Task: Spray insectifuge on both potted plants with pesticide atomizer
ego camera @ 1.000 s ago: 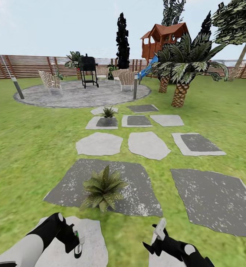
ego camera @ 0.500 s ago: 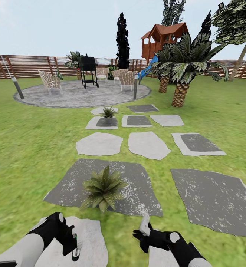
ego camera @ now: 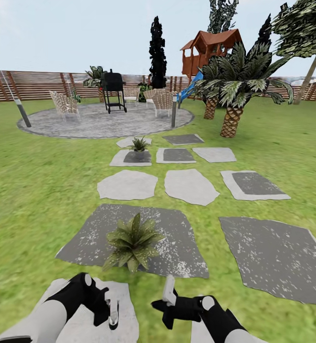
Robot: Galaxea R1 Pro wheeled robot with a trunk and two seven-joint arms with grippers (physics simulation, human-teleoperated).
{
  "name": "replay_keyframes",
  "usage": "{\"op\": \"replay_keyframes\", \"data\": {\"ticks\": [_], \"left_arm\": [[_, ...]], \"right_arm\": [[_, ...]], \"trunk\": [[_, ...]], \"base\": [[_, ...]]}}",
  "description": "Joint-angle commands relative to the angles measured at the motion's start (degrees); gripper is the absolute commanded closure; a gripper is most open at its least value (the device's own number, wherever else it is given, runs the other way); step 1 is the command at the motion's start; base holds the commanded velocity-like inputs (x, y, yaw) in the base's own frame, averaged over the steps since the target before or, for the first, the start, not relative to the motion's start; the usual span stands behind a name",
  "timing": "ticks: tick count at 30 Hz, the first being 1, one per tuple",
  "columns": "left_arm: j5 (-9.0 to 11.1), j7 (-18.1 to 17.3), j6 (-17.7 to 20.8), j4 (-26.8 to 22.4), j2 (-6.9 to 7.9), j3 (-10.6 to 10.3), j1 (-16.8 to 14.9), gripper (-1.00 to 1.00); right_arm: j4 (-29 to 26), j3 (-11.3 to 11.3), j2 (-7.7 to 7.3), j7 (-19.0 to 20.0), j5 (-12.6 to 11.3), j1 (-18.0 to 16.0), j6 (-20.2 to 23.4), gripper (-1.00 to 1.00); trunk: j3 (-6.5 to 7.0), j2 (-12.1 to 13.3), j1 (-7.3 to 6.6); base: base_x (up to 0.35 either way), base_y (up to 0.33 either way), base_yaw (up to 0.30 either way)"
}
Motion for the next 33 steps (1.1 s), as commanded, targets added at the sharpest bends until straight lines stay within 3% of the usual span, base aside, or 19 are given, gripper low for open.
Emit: {"op": "replay_keyframes", "data": {"ticks": [1, 5, 6, 7, 11, 19, 24, 33], "left_arm": [[-0.45, -0.24, -0.21, -0.08, -0.42, 0.33, -0.03, 1.0], [-0.45, -0.2, -0.29, -0.17, -1.46, 0.01, -0.01, 1.0], [-0.45, -0.19, -0.3, -0.18, -1.89, -1.32, -0.01, 1.0], [-0.25, -0.24, -0.51, -0.99, -2.38, -4.44, -0.02, 1.0], [0.05, -0.44, -0.71, -1.19, -2.9, -4.77, -0.01, 1.0], [-0.17, -0.62, -0.83, -1.09, -5.28, -4.86, 0.12, 1.0], [-0.19, -0.62, -3.4, -0.56, -6.41, -4.86, 0.16, 1.0], [-0.27, -0.74, -3.74, -0.41, -7.75, -5.05, 0.34, 1.0]], "right_arm": [[-0.06, -0.49, 0.18, 0.61, 0.45, -0.03, -0.18, 1.0], [-0.07, -0.49, 0.19, 0.9, 0.45, -0.03, -0.18, 1.0], [-0.05, -0.49, 0.19, 0.91, 0.45, -0.03, -0.18, 1.0], [0.01, -0.48, 0.19, 0.92, 0.45, -0.03, -0.18, 1.0], [0.02, -0.48, 0.19, 0.92, 0.45, -0.03, -0.2, 1.0], [0.07, -0.48, 0.19, 0.92, 0.45, -0.03, -0.27, 1.0], [0.05, -0.52, -0.09, 0.89, 0.38, -0.03, -0.27, 1.0], [0.1, -0.57, -0.18, 0.83, 0.37, -0.03, -0.27, 1.0]], "trunk": [[-0.05, -0.02, -0.01], [-0.05, -0.02, -0.01], [-0.05, -0.02, -0.01], [-0.05, -0.02, -0.01], [-0.05, -0.02, -0.01], [-0.05, -0.02, -0.01], [-0.05, -0.02, -0.01], [-0.05, -0.02, -0.01]], "base": [[0.0, 0.0, 0.0], [0.0, 0.0, 0.0], [0.0, 0.0, 0.0], [0.0, 0.0, 0.0], [0.0, 0.0, 0.0], [0.0, 0.0, 0.0], [0.0, 0.0, 0.0], [0.0, 0.0, 0.0]]}}
